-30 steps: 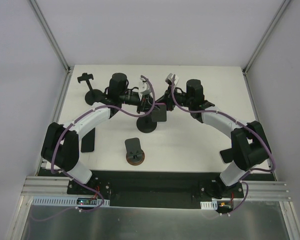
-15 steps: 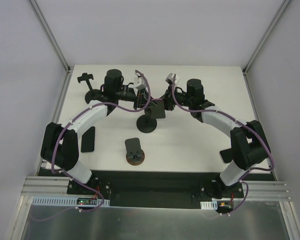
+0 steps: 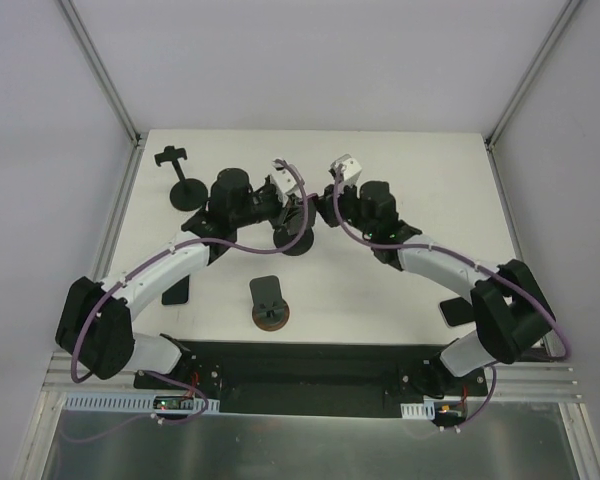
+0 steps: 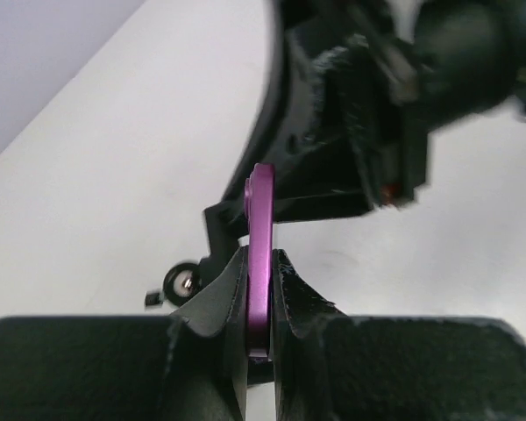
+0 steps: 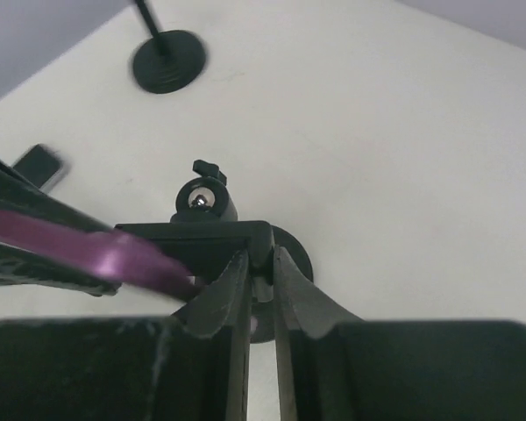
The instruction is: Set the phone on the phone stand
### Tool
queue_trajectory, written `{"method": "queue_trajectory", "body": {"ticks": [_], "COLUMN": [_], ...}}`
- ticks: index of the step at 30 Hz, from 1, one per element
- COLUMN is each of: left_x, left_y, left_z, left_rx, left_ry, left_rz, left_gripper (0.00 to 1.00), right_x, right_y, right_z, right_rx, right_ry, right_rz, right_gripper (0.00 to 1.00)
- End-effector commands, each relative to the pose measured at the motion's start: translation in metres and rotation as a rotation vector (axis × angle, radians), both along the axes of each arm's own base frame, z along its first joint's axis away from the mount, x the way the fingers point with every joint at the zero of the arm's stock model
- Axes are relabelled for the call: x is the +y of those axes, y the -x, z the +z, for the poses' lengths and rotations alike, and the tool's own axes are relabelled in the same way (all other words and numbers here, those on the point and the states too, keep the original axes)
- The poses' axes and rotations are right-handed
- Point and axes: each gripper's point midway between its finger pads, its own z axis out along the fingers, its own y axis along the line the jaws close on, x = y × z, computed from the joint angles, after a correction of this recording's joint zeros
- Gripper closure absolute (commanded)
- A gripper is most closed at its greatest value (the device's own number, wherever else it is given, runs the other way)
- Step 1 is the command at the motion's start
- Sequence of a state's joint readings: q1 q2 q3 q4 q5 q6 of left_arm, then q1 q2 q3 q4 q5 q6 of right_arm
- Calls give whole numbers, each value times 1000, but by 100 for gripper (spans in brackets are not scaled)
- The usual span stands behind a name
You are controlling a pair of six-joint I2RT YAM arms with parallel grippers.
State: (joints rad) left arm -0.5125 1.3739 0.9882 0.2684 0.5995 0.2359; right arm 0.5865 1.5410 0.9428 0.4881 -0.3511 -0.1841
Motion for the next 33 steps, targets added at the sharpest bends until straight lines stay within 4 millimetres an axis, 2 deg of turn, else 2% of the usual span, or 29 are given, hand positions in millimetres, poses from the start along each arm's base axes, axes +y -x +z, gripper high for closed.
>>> {"method": "queue_trajectory", "body": {"ticks": [1,2,3,4,7,9,12,15,16,17,18,20,21,22,23,25,26,27,31,33], "left_x": [75,79,89,90,83,80,78,72,71,66,69,63,62,62,61,54,51,44,22,17], "left_y": [-83,-88,-95,-97,-100,-100,-98,-96,-95,-91,-89,-80,-74,-71,-66,-54,-49,-38,-9,-6], "left_z": [20,23,16,16,24,33,42,41,41,34,37,30,35,34,31,37,41,50,80,79], "left_rx": [-267,-265,-253,-248,-239,-253,-250,-241,-232,-218,-214,-166,-159,-142,-128,-106,-104,-106,-78,-41], "left_ry": [-106,-97,-120,-105,7,45,96,102,116,116,131,157,181,195,194,211,222,246,323,316], "left_rz": [702,757,842,870,874,873,864,827,808,762,758,687,659,639,617,543,511,440,249,217], "left_gripper": [100,100,100,100,100,100,100,100,100,100,100,100,100,100,100,100,100,100,100,100], "right_x": [-6,-4,-1,4,27,34,32,26,23,22,14,2,-9,-12,-26,-30,-48,-40,-47,-43], "right_y": [18,24,36,41,57,64,70,79,83,85,91,95,94,93,79,78,61,67,59,60], "right_z": [16,20,21,15,18,22,27,34,45,57,60,73,83,87,79,78,73,66,54,49], "right_rx": [-33,-60,-84,-78,-81,-87,-65,-47,-52,-69,-100,-161,-217,-233,-230,-223,-214,-198,-177,-170], "right_ry": [-30,-43,-36,-38,-75,-93,-138,-207,-240,-280,-281,-280,-252,-240,-186,-183,-166,-163,-114,-107], "right_rz": [-468,-516,-596,-611,-579,-572,-568,-541,-526,-510,-481,-475,-466,-439,-450,-347,-358,-250,-153,-107], "right_gripper": [100,99,100,100,100,100,100,100,100,84,71,53,47,43,38,32,31,30,22,21]}}
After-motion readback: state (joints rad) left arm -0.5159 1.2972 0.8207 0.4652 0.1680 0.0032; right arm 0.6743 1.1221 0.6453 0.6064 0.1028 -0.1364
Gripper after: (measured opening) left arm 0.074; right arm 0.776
